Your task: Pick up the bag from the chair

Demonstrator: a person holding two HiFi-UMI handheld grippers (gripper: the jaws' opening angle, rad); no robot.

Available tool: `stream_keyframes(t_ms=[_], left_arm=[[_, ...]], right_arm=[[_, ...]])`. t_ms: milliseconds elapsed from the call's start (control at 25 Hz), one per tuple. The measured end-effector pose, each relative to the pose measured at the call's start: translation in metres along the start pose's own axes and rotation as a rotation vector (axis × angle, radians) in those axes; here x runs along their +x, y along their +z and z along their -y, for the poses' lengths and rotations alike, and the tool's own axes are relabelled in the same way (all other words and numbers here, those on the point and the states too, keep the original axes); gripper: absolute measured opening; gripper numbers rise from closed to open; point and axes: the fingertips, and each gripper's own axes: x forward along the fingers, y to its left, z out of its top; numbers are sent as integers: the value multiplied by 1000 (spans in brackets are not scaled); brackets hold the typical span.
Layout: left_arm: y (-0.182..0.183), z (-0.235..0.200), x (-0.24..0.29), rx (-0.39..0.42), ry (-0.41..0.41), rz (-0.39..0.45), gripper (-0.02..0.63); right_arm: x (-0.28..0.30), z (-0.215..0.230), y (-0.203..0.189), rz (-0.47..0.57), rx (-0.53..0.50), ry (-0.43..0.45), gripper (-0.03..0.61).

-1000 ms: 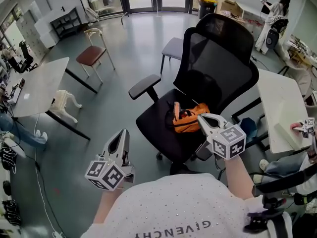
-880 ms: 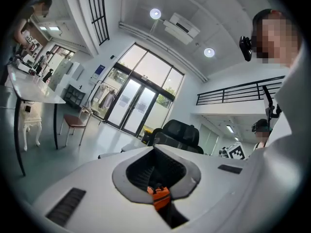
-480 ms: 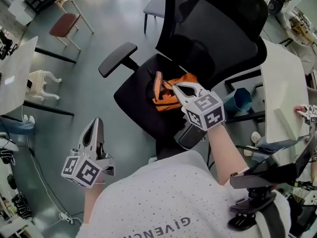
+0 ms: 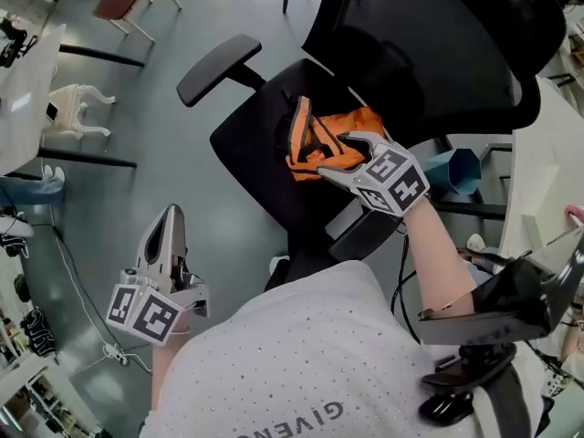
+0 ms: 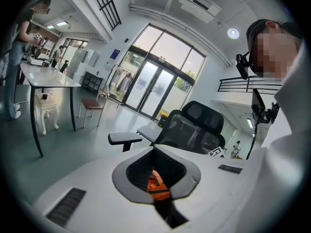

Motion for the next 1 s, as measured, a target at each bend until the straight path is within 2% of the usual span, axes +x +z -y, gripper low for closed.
stream_keyframes(t_ms=[80,120,200,360,600,720,840,1000], left_arm=[[-7,-8,1,-17,33,-17,-1],[-10,-11,2,-28,44,-22,0],[-14,-14,3,-51,54,-24,-2],[-19,-9,5,-73,51,-31,0],[-23,-5,11,-77,62,-55,0],[-24,-2,12,-77,67,-74,0],[-24,-3,17,-83,74,-92,-1],[-42,-1,24,-74,79,-122,-1]], right_arm=[[9,-2,-14,-69,-51,66,334],[14,-3,-22,-105,-77,88,362],[23,-3,-39,-177,-139,98,406],[43,5,-69,-287,-255,41,453],[74,31,-90,-374,-393,-58,487],[85,45,-102,-447,-451,-85,488],[96,54,-113,-520,-447,-82,477],[113,61,-149,-585,-395,-73,380]])
